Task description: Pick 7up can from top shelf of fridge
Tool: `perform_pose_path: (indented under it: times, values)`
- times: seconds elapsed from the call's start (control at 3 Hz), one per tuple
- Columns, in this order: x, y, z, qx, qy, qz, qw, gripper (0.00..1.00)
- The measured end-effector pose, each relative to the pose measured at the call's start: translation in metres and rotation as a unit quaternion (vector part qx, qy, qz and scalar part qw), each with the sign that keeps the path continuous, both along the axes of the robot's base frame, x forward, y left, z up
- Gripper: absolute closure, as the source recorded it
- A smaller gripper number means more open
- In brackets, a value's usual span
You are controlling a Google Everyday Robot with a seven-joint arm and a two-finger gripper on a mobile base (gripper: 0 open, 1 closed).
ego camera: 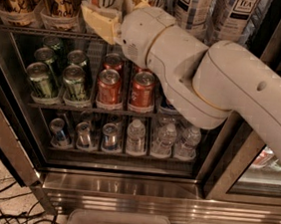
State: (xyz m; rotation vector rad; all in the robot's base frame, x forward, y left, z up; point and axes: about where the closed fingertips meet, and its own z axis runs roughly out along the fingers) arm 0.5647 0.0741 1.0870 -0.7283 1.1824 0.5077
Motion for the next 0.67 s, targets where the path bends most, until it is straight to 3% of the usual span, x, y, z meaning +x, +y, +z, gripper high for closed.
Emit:
perform_pose_path:
  times: [0.67]
  values:
    - [-0.036, -0.008, -0.018, -0.044, 0.004, 0.047, 0.9979, 1.00]
